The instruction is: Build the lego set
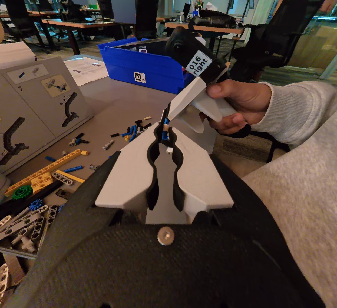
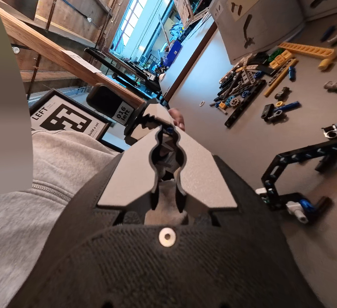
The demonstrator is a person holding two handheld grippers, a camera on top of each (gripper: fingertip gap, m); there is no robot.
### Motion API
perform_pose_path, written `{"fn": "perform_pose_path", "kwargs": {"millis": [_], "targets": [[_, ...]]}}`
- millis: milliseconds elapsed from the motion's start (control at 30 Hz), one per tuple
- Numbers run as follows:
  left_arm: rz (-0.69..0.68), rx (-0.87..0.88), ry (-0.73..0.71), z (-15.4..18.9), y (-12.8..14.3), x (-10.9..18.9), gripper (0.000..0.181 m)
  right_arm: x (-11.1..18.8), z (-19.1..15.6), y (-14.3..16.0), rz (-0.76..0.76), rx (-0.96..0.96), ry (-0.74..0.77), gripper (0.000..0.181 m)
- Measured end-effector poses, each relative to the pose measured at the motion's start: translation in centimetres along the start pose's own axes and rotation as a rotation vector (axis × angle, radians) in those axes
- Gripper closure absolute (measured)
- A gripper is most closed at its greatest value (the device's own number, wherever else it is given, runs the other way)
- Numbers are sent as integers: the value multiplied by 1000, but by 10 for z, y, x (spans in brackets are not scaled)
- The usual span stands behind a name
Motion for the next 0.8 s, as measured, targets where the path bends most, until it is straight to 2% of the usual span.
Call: {"fn": "perform_pose_path", "kwargs": {"millis": [367, 467, 533, 600, 700, 800], "targets": [[24, -26, 3, 2, 3, 2, 175, 0, 1, 1, -28, -5, 11, 179], [73, 10, 4, 0, 3, 4, 152, 2, 0, -2, 29, 11, -45, 180], [118, 105, 37, -5, 4, 6, 140, 9, -5, -8, 117, 77, -126, 179], [202, 294, 162, -9, 5, 9, 134, 17, -10, -9, 190, 235, -169, 179], [358, 636, 431, -18, 11, 11, 133, 23, -21, -2, 206, 410, -153, 179], [351, 746, 531, -20, 21, 2, 132, 23, -22, 2, 185, 495, -78, 179]]}}
Point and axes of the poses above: each gripper's, where its closed fingertips meet, x back along the fingers, y out of its underside, z = x × y across the jaws, the point moved 8 cm from there along x, back along the fingers, and after that the axes turned 9 degrees about -z, right-handed, at the moved point
